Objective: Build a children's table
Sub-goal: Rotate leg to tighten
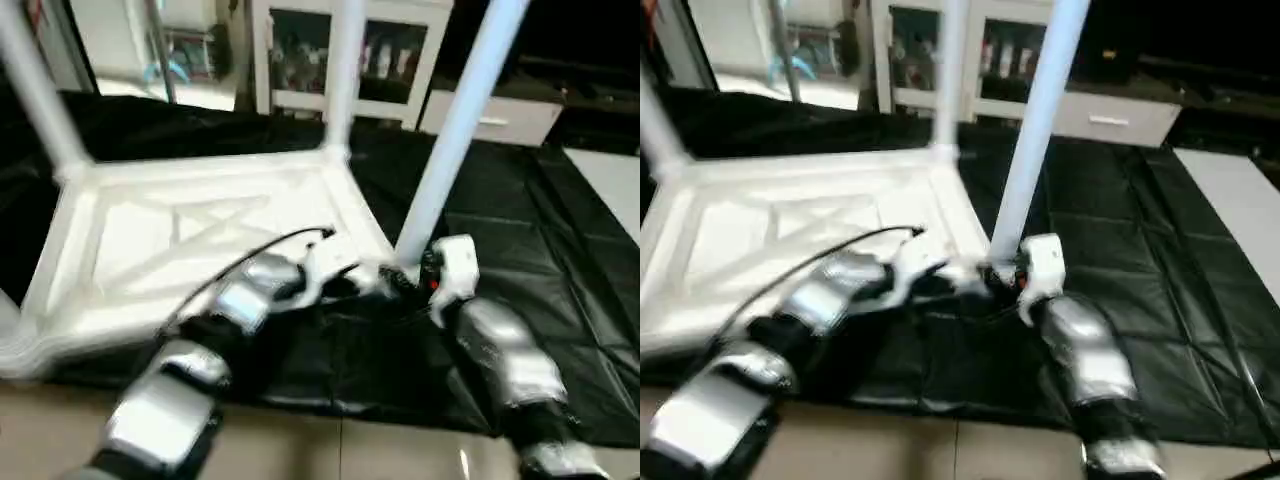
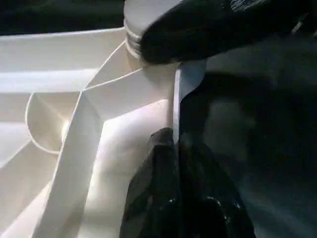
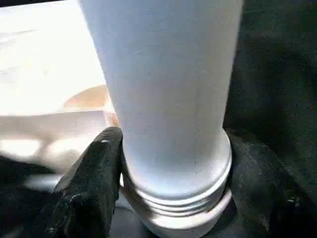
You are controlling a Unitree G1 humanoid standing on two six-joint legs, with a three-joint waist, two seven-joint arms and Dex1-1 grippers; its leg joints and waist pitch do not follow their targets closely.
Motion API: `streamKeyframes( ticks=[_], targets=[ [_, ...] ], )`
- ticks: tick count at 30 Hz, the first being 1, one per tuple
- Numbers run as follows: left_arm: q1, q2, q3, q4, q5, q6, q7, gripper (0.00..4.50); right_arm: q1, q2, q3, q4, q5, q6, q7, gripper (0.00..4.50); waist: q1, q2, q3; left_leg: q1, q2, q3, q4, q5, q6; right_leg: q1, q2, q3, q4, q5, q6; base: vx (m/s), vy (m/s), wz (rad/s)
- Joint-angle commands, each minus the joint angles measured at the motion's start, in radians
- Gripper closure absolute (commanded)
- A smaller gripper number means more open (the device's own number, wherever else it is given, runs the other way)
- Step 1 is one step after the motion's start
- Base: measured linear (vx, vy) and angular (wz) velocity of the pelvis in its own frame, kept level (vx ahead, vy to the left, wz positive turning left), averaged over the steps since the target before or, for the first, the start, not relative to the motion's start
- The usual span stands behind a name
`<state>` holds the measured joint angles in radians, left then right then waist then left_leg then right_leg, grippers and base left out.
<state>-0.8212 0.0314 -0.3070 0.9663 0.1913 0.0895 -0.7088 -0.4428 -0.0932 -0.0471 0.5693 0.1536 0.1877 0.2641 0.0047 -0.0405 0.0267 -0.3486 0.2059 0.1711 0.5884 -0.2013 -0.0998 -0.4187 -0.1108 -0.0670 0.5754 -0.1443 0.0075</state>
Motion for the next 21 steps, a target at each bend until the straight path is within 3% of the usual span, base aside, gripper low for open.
streamKeyframes(
  ticks=[1, 5, 7, 11, 12, 13, 17, 18, 19, 20, 21],
  targets=[
    [-0.02, -0.039, 0.034, 0.045, 0.002, -0.012, 0.173, 4.5, -0.011, 0.051, 0.064, 0.057, -0.054, -0.004, -0.062, 1.79, 0.002, -0.002, -0.047, -0.003, 0.001, 0.001, -0.078, -0.336, 0.015, 0.039, -0.017, 0.016, -0.086, -0.476, -0.126, 0.0, 0.0, 0.0],
    [-0.064, -0.067, 0.042, 0.105, 0.016, -0.064, 0.274, 4.5, -0.068, 0.118, 0.07, 0.145, -0.084, -0.056, -0.151, 1.8, 0.004, -0.006, -0.049, -0.01, 0.0, 0.004, -0.079, -0.311, 0.044, 0.043, -0.018, 0.017, -0.087, -0.452, -0.126, 0.0, 0.0, 0.0],
    [-0.067, -0.059, 0.031, 0.115, 0.023, -0.079, 0.255, 4.5, -0.075, 0.123, 0.069, 0.14, -0.092, -0.087, -0.143, 1.81, 0.007, -0.004, -0.049, -0.009, 0.002, 0.005, -0.079, -0.299, 0.053, 0.043, -0.019, 0.018, -0.085, -0.429, -0.131, 0.0, 0.0, 0.0],
    [-0.056, -0.022, -0.001, 0.122, 0.045, -0.125, 0.176, 4.5, -0.056, 0.104, 0.035, 0.066, -0.031, -0.111, -0.064, 1.81, 0.009, -0.005, -0.051, -0.011, 0.005, 0.009, -0.078, -0.262, 0.076, 0.048, -0.019, 0.022, -0.075, -0.346, -0.161, 0.0, 0.0, 0.0],
    [-0.051, -0.014, -0.004, 0.117, 0.044, -0.129, 0.156, 4.5, -0.046, 0.091, 0.037, 0.04, -0.028, -0.113, -0.049, 1.25, 0.01, -0.005, -0.051, -0.011, 0.006, 0.009, -0.079, -0.257, 0.08, 0.049, -0.019, 0.022, -0.074, -0.338, -0.164, 0.0, 0.0, 0.0],
    [-0.044, -0.001, -0.006, 0.113, 0.041, -0.138, 0.127, 4.5, -0.032, 0.07, 0.041, 0.002, -0.026, -0.119, -0.027, 1.25, 0.011, -0.002, -0.052, -0.012, 0.006, 0.009, -0.078, -0.239, 0.083, 0.052, -0.019, 0.023, -0.071, -0.313, -0.172, 0.0, 0.0, 0.0],
    [-0.021, 0.033, -0.015, 0.096, 0.041, -0.172, 0.052, 4.5, 0.002, 0.013, 0.036, -0.086, 0.01, -0.084, 0.052, 0.93, 0.009, -0.007, -0.053, -0.023, 0.008, 0.004, -0.08, -0.208, 0.093, 0.062, -0.022, 0.022, -0.065, -0.287, -0.169, 0.0, 0.0, 0.0],
    [-0.008, 0.048, -0.016, 0.079, 0.034, -0.185, 0.011, 4.5, 0.015, -0.022, 0.037, -0.122, 0.021, -0.055, 0.092, 0.84, 0.01, -0.013, -0.052, -0.017, 0.01, 0.005, -0.079, -0.211, 0.097, 0.058, -0.023, 0.024, -0.065, -0.285, -0.177, 0.0, 0.0, 0.0],
    [0.0, 0.057, -0.014, 0.066, 0.028, -0.192, -0.01, 4.5, 0.022, -0.045, 0.038, -0.142, 0.026, -0.037, 0.115, 0.84, 0.012, -0.01, -0.052, -0.017, 0.011, 0.005, -0.079, -0.206, 0.098, 0.06, -0.021, 0.024, -0.062, -0.277, -0.183, 0.0, 0.0, 0.0],
    [0.029, 0.089, -0.018, 0.024, 0.001, -0.221, -0.12, 4.5, 0.038, -0.118, 0.05, -0.198, 0.037, 0.016, 0.208, 0.76, 0.016, -0.011, -0.051, -0.013, 0.014, 0.007, -0.078, -0.193, 0.107, 0.058, -0.021, 0.026, -0.06, -0.249, -0.199, 0.0, 0.0, 0.0],
    [0.031, 0.09, -0.019, 0.022, 0.0, -0.222, -0.126, 4.5, 0.039, -0.121, 0.051, -0.2, 0.037, 0.018, 0.212, 0.7, 0.018, -0.014, -0.05, -0.014, 0.013, 0.008, -0.077, -0.189, 0.114, 0.06, -0.019, 0.025, -0.059, -0.239, -0.205, 0.0, 0.0, 0.0]
  ],
)
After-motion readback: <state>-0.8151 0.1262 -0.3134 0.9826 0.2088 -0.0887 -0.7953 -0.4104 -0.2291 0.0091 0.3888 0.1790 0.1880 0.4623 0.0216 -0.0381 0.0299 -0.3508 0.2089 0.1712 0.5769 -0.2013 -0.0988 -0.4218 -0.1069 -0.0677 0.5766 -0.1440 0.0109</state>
